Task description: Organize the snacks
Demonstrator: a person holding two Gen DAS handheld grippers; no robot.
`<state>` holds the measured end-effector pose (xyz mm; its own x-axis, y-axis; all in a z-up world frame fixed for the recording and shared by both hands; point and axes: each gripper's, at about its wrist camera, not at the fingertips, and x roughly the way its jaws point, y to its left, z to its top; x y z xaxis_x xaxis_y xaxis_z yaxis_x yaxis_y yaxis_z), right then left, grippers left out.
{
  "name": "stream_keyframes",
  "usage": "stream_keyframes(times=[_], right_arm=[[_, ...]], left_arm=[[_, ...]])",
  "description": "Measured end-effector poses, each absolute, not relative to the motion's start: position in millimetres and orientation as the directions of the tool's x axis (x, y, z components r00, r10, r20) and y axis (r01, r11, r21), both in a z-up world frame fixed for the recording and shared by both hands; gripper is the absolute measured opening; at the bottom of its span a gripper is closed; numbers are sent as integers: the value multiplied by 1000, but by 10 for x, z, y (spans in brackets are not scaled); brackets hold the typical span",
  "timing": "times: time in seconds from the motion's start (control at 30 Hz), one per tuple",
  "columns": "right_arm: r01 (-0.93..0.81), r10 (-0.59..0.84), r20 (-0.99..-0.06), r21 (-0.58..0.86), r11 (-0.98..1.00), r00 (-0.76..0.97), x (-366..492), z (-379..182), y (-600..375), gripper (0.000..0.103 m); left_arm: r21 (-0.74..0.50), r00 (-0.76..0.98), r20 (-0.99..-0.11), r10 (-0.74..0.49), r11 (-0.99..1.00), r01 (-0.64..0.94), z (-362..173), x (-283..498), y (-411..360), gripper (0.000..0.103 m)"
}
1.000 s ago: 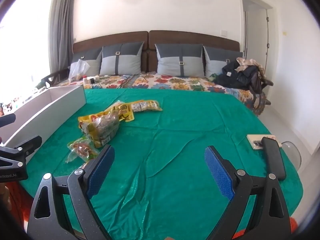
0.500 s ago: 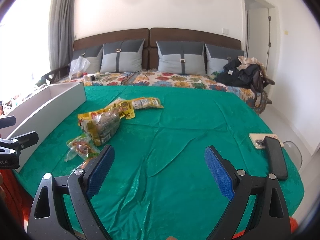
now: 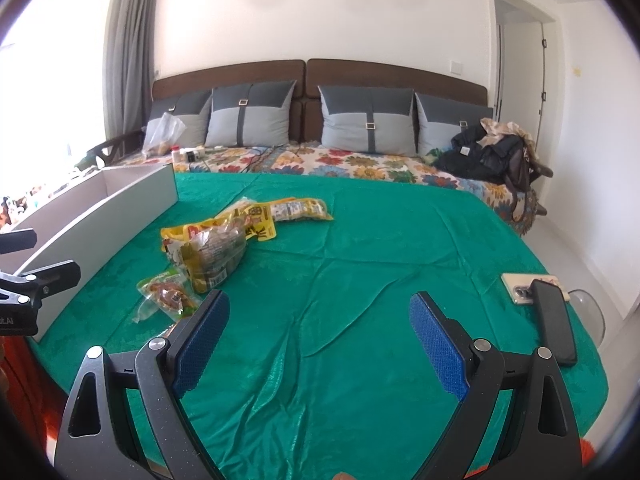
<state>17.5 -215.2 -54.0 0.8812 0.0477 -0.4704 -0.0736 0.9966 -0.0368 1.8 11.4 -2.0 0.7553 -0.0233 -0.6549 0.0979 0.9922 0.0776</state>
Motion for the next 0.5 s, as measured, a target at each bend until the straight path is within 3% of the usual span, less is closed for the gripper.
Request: stream_keyframes(times=[0.5], right_arm=[[-82,55,-483,-35,996,874,210,-557,-2134,94]], left_arm=[[59,750,-662,-14,996,71,-56,50,176,103]])
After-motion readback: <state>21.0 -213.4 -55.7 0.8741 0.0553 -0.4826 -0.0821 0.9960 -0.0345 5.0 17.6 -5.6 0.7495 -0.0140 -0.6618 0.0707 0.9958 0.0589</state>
